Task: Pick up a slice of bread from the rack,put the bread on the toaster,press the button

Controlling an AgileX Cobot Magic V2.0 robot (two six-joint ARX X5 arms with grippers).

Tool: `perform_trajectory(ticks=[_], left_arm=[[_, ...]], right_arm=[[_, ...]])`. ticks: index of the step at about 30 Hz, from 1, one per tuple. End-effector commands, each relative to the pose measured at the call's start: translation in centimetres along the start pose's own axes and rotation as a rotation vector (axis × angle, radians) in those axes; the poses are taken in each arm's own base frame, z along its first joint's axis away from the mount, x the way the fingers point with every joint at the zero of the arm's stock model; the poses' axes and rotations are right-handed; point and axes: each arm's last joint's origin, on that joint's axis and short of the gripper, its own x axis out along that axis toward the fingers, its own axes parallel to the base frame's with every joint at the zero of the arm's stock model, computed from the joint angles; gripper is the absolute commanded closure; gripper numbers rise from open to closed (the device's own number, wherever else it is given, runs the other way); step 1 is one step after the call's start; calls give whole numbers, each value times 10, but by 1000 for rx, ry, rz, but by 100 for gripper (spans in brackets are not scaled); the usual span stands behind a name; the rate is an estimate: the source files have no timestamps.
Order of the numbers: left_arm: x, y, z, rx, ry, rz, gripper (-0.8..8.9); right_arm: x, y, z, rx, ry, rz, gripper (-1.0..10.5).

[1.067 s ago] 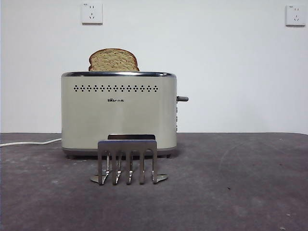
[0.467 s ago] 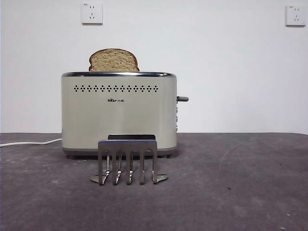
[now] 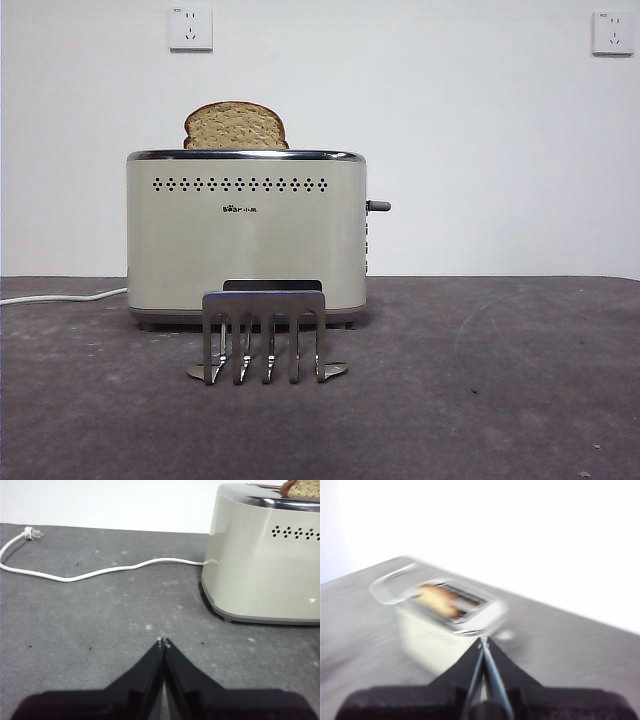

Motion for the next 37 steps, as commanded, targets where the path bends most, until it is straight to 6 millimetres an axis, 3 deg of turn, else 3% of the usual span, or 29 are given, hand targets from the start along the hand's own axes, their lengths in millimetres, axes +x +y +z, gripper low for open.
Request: perform_trajectory(ticks=[1,10,19,28,37], left_arm=[[1,1,-4,-7,9,6,817],[1,1,-4,-7,9,6,817],[1,1,-4,-7,9,6,817],[1,1,-4,-7,9,6,817],[1,1,-4,-7,9,6,817]], right_arm=[[5,2,-36,38,-37,-50,946],[13,9,-132,121,-89,-241,946],[19,16,-205,175,-27,-332,946],[26,19,-241,225,30,-327,946],[28,20,-252,266,46,-327,946]])
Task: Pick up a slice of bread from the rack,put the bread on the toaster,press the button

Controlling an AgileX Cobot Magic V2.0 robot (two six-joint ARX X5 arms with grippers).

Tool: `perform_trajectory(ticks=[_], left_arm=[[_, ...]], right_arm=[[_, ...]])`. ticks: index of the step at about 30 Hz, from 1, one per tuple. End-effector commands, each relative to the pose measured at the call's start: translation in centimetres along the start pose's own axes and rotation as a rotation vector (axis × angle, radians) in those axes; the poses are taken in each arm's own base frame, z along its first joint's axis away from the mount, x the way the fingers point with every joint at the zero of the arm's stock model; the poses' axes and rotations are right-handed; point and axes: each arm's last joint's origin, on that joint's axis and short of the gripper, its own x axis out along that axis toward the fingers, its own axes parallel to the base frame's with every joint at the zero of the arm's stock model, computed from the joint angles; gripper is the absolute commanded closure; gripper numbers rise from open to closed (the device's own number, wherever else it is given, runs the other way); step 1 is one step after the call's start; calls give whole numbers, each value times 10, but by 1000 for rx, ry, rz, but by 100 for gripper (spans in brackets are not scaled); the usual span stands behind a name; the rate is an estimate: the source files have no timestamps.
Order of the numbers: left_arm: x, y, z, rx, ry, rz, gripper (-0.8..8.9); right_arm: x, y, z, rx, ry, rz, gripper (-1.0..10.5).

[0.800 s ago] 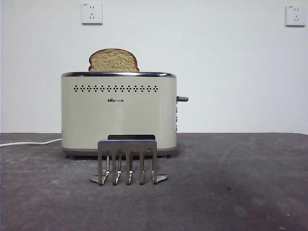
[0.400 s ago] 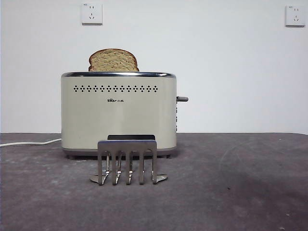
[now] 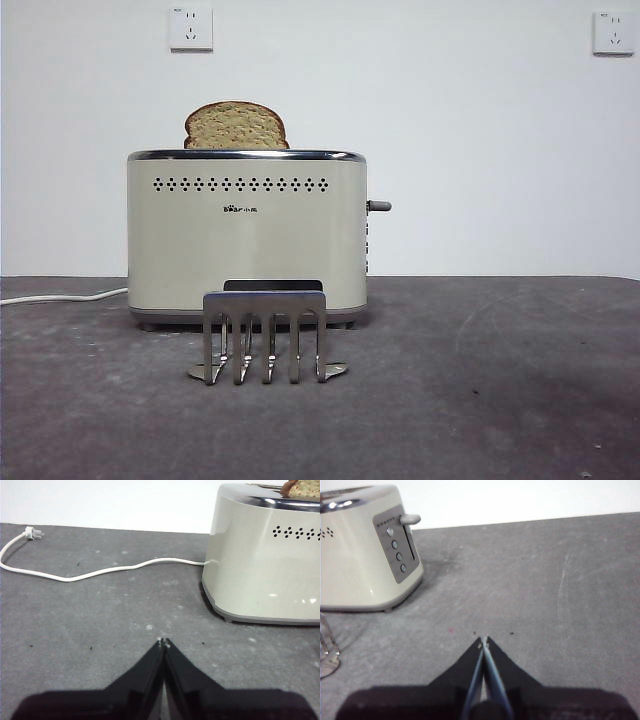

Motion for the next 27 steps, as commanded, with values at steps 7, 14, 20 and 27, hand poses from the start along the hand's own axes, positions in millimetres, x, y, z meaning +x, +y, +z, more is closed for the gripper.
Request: perform_trajectory(ticks=[7,14,20,27], left_arm=[[1,1,-4,-7,9,5,817],[1,1,-4,-7,9,5,817],[1,1,-4,-7,9,5,817],[1,1,-4,-7,9,6,817]], right_arm=[[1,-1,-5,89,8,-7,946],[1,-1,-5,89,9,-7,946],[1,-1,-5,89,9,-7,946],[1,-1,-5,89,9,-7,946]])
